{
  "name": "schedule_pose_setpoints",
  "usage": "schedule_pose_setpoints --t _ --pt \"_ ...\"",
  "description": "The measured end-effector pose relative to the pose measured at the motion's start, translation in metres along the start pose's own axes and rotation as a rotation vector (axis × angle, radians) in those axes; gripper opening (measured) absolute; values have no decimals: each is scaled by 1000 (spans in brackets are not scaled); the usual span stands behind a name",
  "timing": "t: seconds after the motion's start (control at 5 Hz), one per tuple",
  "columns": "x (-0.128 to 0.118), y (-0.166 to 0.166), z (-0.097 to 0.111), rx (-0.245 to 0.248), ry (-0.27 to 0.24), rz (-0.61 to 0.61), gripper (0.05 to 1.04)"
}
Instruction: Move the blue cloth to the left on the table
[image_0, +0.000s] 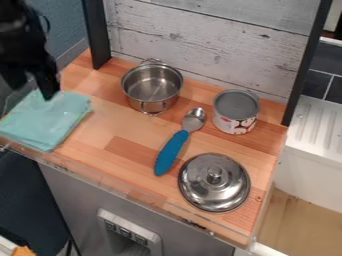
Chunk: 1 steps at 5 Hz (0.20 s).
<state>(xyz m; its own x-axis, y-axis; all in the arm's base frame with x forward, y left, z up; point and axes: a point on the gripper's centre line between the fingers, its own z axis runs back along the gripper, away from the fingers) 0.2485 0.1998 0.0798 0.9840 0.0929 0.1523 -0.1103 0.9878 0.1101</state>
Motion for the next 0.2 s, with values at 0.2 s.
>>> schedule_pose_setpoints --t 0.2 --pt "-2 -5 11 -3 -4 11 999"
